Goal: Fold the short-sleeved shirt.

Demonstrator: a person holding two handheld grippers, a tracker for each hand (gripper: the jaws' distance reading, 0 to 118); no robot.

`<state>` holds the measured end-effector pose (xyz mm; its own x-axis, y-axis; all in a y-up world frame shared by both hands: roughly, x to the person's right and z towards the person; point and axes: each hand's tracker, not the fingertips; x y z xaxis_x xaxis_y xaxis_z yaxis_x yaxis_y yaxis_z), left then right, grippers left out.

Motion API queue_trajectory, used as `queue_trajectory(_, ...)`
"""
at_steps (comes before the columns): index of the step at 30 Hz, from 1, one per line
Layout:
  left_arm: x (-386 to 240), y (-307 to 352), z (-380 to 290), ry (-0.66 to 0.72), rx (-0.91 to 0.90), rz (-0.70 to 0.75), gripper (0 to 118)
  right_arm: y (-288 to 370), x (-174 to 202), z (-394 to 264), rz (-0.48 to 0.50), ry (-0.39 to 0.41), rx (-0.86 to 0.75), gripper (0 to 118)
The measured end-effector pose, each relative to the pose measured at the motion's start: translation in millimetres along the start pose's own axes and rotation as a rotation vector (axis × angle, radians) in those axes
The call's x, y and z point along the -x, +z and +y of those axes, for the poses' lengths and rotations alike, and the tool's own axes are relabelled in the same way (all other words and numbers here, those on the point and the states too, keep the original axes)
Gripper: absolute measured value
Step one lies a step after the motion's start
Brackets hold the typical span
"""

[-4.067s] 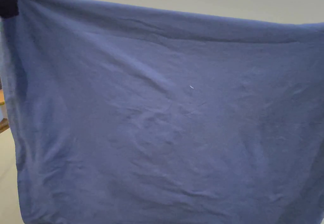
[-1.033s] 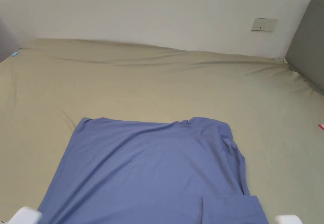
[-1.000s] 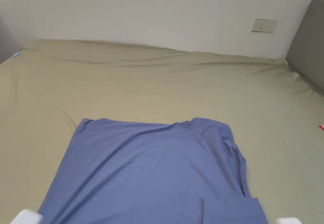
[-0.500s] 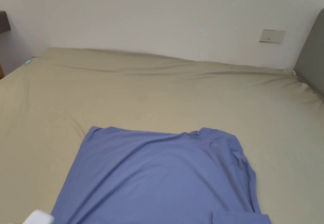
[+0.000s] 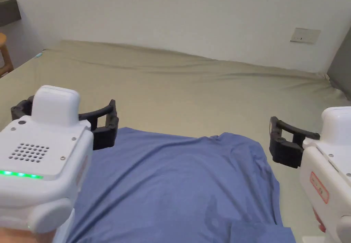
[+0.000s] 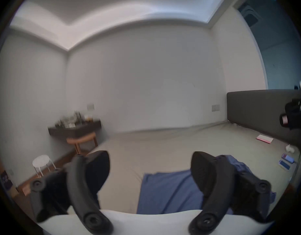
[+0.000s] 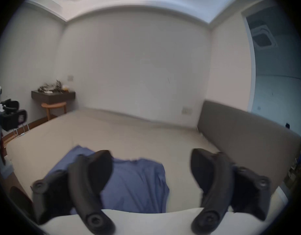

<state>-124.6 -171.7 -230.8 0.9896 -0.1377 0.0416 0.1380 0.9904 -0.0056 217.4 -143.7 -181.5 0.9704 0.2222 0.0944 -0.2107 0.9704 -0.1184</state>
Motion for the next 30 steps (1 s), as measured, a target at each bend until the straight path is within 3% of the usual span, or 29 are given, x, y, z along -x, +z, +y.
queue_trajectory(3,-16,6,9,0.009,-0.006,-0.032,45,4,22,6,-0.008,0.1,-0.045,36)
queue_trajectory(4,-21,10,11,0.022,-0.003,-0.038,28,6,29,7,-0.002,0.101,-0.046,17)
queue_trajectory(6,-27,13,15,0.04,-0.004,-0.018,9,10,39,7,0.023,0.076,-0.058,0)
queue_trajectory(7,-29,17,15,0.04,-0.007,0.01,1,11,45,6,0.039,0.073,-0.05,0)
queue_trajectory(12,-34,26,18,0.008,-0.014,0.003,0,12,62,-3,0.037,0.087,-0.016,0)
queue_trajectory(18,-30,21,13,-0.007,0.028,-0.05,0,7,50,-11,0.036,0.053,0.007,0)
queue_trajectory(25,5,-7,-49,0.003,0.323,-0.077,1,9,46,-29,0.059,0.08,0.069,0)
queue_trajectory(29,38,-22,-112,0.039,0.572,-0.101,8,6,40,-46,0.042,0.101,0.116,0)
queue_trajectory(30,46,-23,-129,0.067,0.629,-0.099,20,5,37,-49,0.039,0.092,0.131,0)
